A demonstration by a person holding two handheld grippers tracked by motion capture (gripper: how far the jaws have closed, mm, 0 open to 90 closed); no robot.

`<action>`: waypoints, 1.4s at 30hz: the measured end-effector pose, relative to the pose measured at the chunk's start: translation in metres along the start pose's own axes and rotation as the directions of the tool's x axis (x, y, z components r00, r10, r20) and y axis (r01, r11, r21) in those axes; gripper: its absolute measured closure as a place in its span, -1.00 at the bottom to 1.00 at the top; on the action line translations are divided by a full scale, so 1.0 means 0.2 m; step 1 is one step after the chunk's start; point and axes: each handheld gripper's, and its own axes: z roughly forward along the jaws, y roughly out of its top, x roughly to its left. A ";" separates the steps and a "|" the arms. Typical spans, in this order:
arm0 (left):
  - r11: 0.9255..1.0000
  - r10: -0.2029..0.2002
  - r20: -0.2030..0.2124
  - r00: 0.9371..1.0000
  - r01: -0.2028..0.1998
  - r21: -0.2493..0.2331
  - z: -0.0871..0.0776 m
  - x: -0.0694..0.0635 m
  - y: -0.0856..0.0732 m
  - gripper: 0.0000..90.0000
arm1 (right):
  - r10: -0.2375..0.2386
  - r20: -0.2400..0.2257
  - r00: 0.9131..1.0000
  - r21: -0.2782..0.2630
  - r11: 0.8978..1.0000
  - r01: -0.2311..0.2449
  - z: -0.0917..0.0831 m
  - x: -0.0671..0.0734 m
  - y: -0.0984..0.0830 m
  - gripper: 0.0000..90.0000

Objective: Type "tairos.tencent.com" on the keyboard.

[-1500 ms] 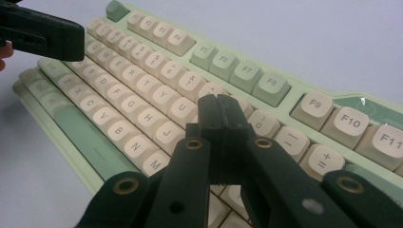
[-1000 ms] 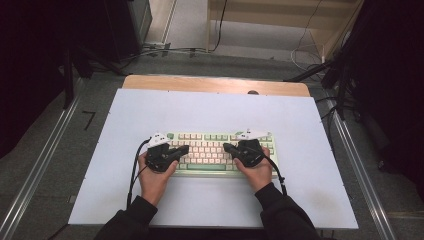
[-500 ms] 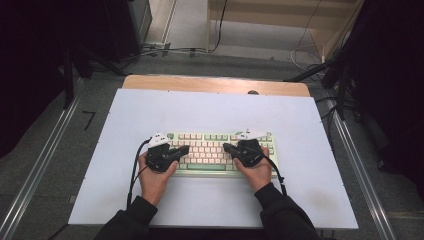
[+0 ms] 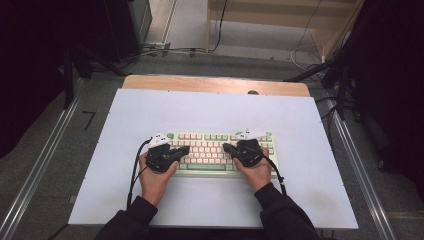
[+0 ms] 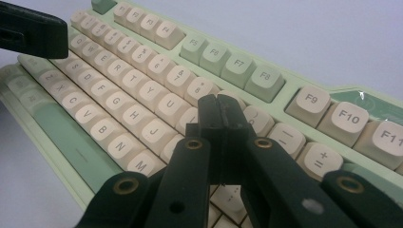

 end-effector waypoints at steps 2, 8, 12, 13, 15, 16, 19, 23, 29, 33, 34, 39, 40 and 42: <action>1.000 -0.001 0.001 1.000 0.001 -0.001 0.00 0.00 0.00 1.00 | 0.000 0.000 1.000 -0.001 1.000 0.000 0.00 0.00 0.00 0.96; 1.000 -0.002 0.001 1.000 0.002 -0.002 0.00 0.00 0.00 1.00 | 0.000 0.001 1.000 -0.002 1.000 0.000 0.00 0.00 0.00 0.96; 1.000 -0.002 0.001 1.000 0.002 -0.001 0.00 0.00 0.00 1.00 | -0.003 0.002 1.000 -0.002 1.000 0.003 0.00 0.00 0.00 0.96; 1.000 -0.002 0.001 1.000 0.002 -0.001 0.00 0.00 0.00 1.00 | -0.002 0.002 1.000 -0.002 1.000 0.002 0.00 0.00 0.00 0.96; 1.000 -0.003 0.001 1.000 0.003 -0.001 0.00 0.00 0.00 1.00 | -0.003 0.003 1.000 -0.003 1.000 0.003 0.00 0.00 0.00 0.96; 1.000 -0.002 0.001 1.000 0.002 -0.001 0.00 0.00 0.00 1.00 | -0.003 0.003 1.000 -0.003 1.000 0.003 0.00 0.00 0.00 0.96; 1.000 0.001 0.001 1.000 -0.001 0.002 0.00 0.00 0.00 1.00 | -0.004 0.005 1.000 -0.001 1.000 0.004 0.00 0.00 0.00 0.96; 1.000 0.001 0.001 1.000 -0.001 0.001 0.00 0.00 0.00 1.00 | -0.019 0.020 1.000 0.029 0.999 0.018 0.02 0.01 -0.01 0.96; 1.000 -0.003 0.003 1.000 0.003 -0.007 0.00 0.00 0.00 1.00 | -0.009 0.016 1.000 0.011 1.000 0.009 0.00 0.02 0.00 0.96; 1.000 -0.003 0.003 1.000 0.003 -0.009 -0.01 0.00 0.00 1.00 | -0.006 0.007 1.000 -0.006 1.000 0.006 -0.02 0.02 0.01 0.96; 1.000 -0.003 0.002 1.000 0.003 -0.009 -0.01 0.00 0.00 1.00 | -0.007 0.004 1.000 -0.009 1.000 0.007 -0.03 0.02 0.01 0.96; 1.000 -0.006 -0.003 1.000 0.006 -0.014 -0.02 0.01 0.00 1.00 | -0.002 -0.002 1.000 -0.019 1.000 0.002 -0.04 0.02 0.01 0.96; 1.000 -0.009 -0.003 1.000 0.009 -0.015 -0.02 0.01 0.01 1.00 | -0.002 -0.004 1.000 -0.019 1.000 0.002 -0.04 0.02 0.01 0.96; 1.000 -0.012 -0.003 1.000 0.012 -0.016 -0.02 0.01 0.01 1.00 | 0.000 -0.005 1.000 -0.018 1.000 0.000 -0.04 0.02 0.01 0.96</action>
